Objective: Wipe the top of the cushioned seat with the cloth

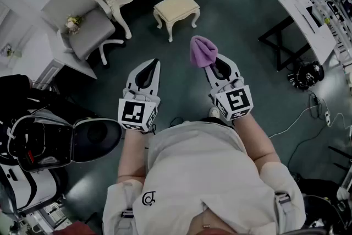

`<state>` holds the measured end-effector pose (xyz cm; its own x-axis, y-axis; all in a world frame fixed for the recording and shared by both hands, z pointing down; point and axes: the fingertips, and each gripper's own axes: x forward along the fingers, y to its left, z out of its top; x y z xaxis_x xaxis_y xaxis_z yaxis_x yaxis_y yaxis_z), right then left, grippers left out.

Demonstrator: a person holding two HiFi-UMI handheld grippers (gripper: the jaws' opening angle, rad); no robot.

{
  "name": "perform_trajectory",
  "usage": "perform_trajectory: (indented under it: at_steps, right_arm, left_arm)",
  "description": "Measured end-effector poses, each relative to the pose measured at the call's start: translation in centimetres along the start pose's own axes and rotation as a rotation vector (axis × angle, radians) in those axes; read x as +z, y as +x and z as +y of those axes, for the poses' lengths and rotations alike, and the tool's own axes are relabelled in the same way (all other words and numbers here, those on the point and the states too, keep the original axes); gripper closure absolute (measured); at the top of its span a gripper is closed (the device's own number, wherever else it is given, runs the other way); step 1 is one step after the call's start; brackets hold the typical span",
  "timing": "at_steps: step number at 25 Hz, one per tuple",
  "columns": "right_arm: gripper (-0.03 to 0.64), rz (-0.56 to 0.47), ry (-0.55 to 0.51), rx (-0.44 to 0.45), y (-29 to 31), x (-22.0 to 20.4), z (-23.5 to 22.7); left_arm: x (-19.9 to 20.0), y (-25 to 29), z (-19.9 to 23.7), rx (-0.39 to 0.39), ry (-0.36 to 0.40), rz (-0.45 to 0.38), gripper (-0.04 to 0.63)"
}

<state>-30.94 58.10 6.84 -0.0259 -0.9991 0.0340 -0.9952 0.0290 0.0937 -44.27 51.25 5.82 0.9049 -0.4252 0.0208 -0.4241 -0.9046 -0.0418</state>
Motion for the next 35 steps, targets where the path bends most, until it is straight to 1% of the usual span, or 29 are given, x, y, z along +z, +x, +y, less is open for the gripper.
perform_trajectory:
  at_steps: [10,14,21,24,28,31,35]
  right_arm:
    - [0.548,0.01,0.018,-0.017,0.7,0.0,-0.8]
    - [0.548,0.021,0.044,-0.038,1.8,-0.2,-1.7]
    - [0.546,0.04,0.1,-0.046,3.5,-2.1,-4.2]
    - [0.544,0.045,0.122,-0.031,5.2,-3.2,-6.3]
    - [0.543,0.037,0.13,0.005,7.9,-4.3,-10.5]
    - [0.543,0.033,0.143,0.036,10.2,-4.7,-14.8]
    - [0.543,0.036,0.134,0.1,14.2,-4.8,-21.2]
  left_arm:
    - [0.3,1.0,0.7,0.001,-0.023,-0.006,0.583]
    - [0.3,2.0,1.6,0.006,-0.037,0.002,0.583]
    - [-1.3,4.1,2.1,0.026,-0.047,0.029,0.583]
    - [-1.9,6.3,2.7,0.051,-0.051,0.041,0.583]
    - [-2.4,10.4,3.2,0.1,-0.054,0.046,0.583]
    - [-2.2,14.2,3.4,0.153,-0.046,0.048,0.583]
    - [-1.3,20.6,3.9,0.228,-0.04,0.043,0.583]
